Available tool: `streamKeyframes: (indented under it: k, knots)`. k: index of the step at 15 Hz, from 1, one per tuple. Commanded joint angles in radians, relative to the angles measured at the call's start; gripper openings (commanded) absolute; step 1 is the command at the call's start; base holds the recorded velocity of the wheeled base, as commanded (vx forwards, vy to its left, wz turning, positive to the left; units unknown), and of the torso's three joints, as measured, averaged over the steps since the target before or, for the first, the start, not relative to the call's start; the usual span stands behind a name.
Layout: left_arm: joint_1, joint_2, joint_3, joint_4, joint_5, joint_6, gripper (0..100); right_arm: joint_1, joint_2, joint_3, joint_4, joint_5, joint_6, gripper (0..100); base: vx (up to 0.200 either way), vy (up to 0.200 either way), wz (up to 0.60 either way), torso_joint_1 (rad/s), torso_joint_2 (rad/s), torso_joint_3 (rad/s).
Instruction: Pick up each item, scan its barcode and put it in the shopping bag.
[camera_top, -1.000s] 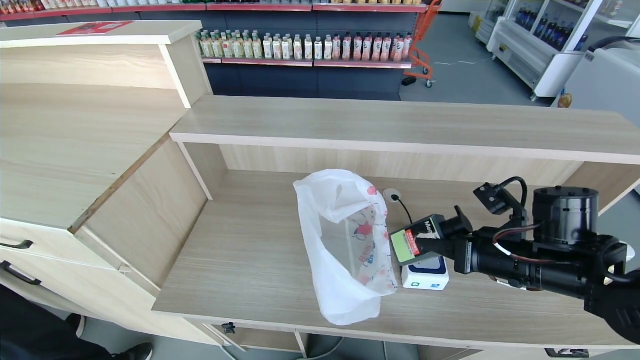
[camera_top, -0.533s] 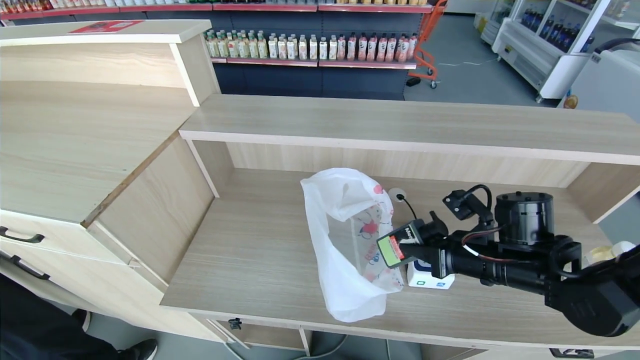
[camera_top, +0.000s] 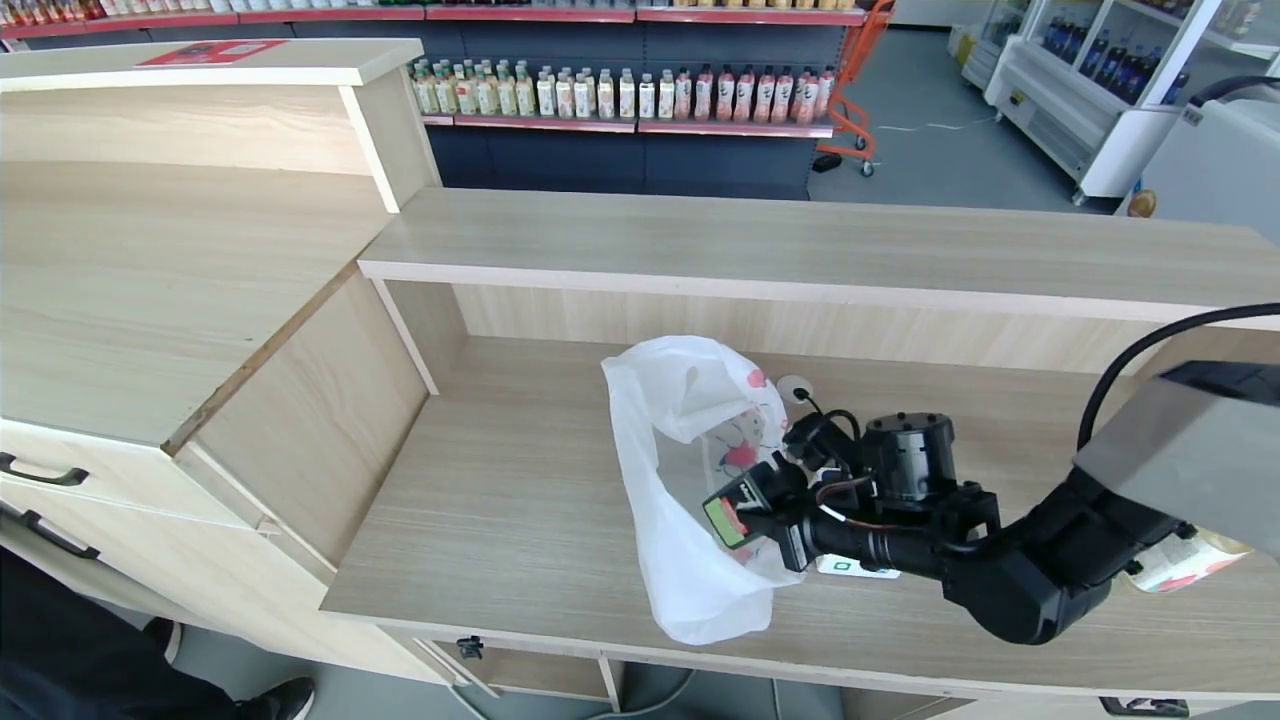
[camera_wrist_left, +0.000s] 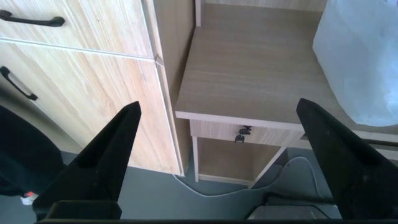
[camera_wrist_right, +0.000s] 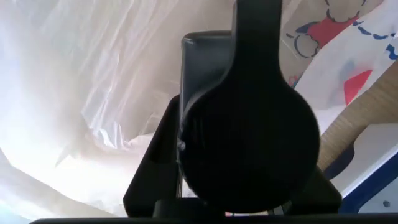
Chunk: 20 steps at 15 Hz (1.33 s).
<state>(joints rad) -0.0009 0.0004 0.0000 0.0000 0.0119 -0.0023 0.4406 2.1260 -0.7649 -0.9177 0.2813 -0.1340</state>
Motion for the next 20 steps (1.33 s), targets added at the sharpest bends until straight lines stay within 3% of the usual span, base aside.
streamKeyframes:
  k: [1,4,5,8,12,16,20]
  knots:
    - [-0.001,0.0,0.0,0.0,0.0,-0.001,100,0.016,0.081,-0.045,-0.003,-0.001,-0.022,0,0.0,0.0,0.0,0.0,0.0,0.0]
    - [-0.001,0.0,0.0,0.0,0.0,-0.001,100,0.027,0.101,-0.073,0.003,-0.001,-0.087,0,0.0,0.0,0.0,0.0,0.0,0.0]
    - [-0.001,0.0,0.0,0.0,0.0,-0.001,100,0.03,0.098,-0.074,-0.003,0.006,-0.079,100,0.0,0.0,0.0,0.0,0.0,0.0]
    - [-0.001,0.0,0.0,0.0,0.0,-0.001,100,0.03,0.046,-0.071,-0.001,0.009,0.036,100,0.0,0.0,0.0,0.0,0.0,0.0]
    - [-0.001,0.0,0.0,0.0,0.0,-0.001,100,0.004,-0.136,-0.022,0.01,0.006,0.335,100,0.0,0.0,0.0,0.0,0.0,0.0]
    - [-0.001,0.0,0.0,0.0,0.0,-0.001,100,-0.094,-0.353,0.145,0.042,0.004,0.355,100,0.0,0.0,0.0,0.0,0.0,0.0]
    - [0.001,0.0,0.0,0.0,0.0,-0.001,100,-0.183,-0.805,0.299,0.353,-0.059,0.335,100,0.0,0.0,0.0,0.0,0.0,0.0]
